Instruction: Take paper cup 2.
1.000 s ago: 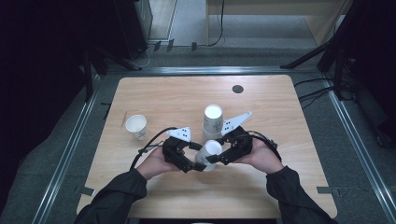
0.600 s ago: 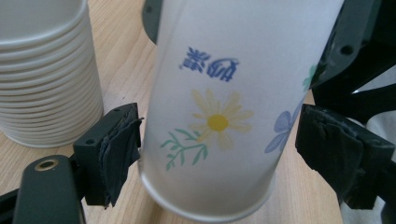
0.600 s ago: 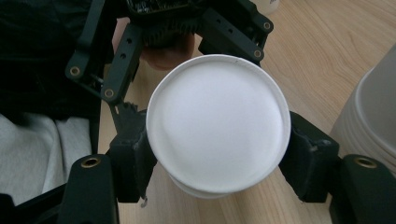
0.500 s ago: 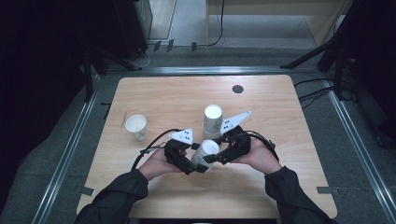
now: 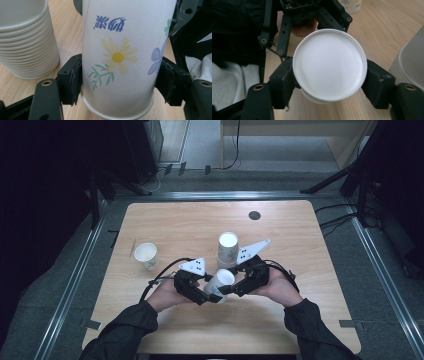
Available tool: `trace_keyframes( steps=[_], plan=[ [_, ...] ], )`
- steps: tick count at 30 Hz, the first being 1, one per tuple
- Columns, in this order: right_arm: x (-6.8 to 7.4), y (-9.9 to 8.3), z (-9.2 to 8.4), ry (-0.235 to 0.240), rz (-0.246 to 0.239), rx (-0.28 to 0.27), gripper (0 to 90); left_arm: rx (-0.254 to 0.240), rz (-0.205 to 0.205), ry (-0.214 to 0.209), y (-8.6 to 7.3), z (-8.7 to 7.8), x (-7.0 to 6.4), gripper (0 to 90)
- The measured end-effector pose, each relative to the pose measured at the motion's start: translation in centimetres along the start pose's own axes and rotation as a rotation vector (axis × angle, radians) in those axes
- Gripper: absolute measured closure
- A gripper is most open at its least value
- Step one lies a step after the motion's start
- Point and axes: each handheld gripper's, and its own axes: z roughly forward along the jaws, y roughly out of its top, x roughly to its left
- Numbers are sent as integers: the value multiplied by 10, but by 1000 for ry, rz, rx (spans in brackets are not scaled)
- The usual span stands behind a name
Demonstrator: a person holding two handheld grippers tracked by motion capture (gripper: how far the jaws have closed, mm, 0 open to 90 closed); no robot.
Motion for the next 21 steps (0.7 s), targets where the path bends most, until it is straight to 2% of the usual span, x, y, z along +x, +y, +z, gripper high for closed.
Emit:
trace_keyframes(
  steps=[4,7,9,15,16,21],
  plan=[
    [1,-2,-6,-13,-29,-15,293,-18,-20,-3,1,-9,2,302],
    [1,-4,-10,-24,-44,-25,293,-5,-7,17,6,-17,1,300],
    [1,-6,-12,-33,-47,-27,291,-4,-15,7,8,-21,2,300],
    [4,-14,-16,-59,-63,-19,292,68,20,11,16,-27,-2,297],
    [5,-15,-16,-63,-66,-20,293,79,23,-3,18,-28,0,297],
    [9,-20,-13,-79,-81,6,296,147,52,7,26,-31,1,296]
  ],
)
